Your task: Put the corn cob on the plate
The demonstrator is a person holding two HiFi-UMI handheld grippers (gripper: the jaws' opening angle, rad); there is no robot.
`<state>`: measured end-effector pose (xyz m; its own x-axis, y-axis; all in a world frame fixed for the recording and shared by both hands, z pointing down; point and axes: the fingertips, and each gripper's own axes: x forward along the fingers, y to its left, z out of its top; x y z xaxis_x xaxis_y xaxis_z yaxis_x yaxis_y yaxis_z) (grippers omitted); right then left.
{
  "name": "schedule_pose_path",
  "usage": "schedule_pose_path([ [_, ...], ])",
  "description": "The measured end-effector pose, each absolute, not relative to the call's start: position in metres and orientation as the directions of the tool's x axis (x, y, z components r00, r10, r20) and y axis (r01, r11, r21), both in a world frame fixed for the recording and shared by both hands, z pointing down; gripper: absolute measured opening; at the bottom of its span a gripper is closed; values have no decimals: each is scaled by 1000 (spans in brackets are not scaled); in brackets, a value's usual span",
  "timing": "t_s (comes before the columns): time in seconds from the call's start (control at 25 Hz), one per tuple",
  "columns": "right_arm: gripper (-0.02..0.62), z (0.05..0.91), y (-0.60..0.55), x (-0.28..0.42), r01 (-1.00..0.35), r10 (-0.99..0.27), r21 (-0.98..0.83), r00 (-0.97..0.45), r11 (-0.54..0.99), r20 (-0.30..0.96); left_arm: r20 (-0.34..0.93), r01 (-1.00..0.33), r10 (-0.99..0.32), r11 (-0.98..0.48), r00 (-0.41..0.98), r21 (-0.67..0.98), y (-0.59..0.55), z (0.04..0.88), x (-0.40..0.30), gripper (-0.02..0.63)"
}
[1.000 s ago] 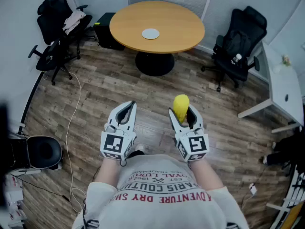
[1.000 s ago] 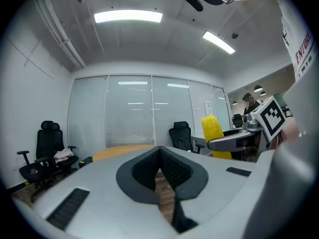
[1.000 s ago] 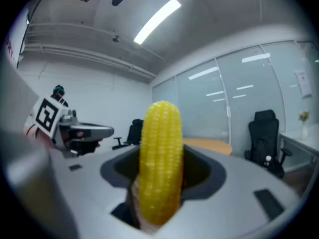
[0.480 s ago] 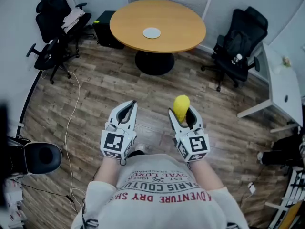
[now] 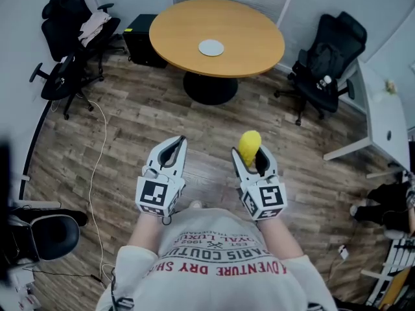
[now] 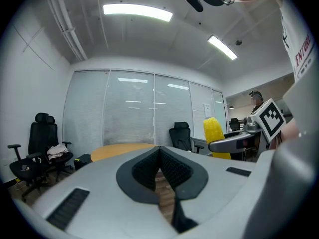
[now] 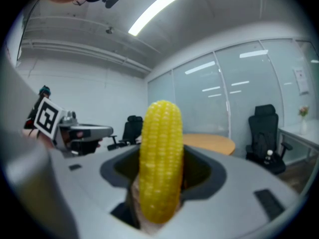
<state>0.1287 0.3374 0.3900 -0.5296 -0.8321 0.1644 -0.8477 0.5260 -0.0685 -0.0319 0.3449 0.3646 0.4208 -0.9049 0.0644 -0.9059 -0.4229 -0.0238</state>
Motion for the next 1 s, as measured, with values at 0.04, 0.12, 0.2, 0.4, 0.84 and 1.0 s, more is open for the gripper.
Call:
schedule_pose_path([
  [0.04, 268, 391, 331, 125, -851, -835, -69, -525, 521, 166, 62, -907, -906, -421, 419, -21, 338, 365, -38, 32],
  [0.12, 268, 393, 319, 118, -854, -838, -69, -519, 515, 171, 62, -908, -906, -419, 418, -14, 325, 366, -48, 32],
  [0.2, 268, 396, 310, 109, -856, -838, -65, -516, 513, 179, 67, -906, -904, -424, 422, -12, 315, 368, -58, 32],
  [0.4, 268, 405, 290, 91, -850, -827, -79, -525, 520, 200, 88, -911, -907, -413, 413, 19, 298, 381, -78, 33],
  [0.84, 268, 420, 182, 78, -779, -756, -91, -625, 621, 193, 89, -949, -946, -314, 313, -2, 214, 392, -86, 32],
  [1.0, 268, 418, 123, 85, -743, -721, -90, -667, 663, 191, 86, -965, -962, -263, 261, -10, 164, 386, -77, 32],
])
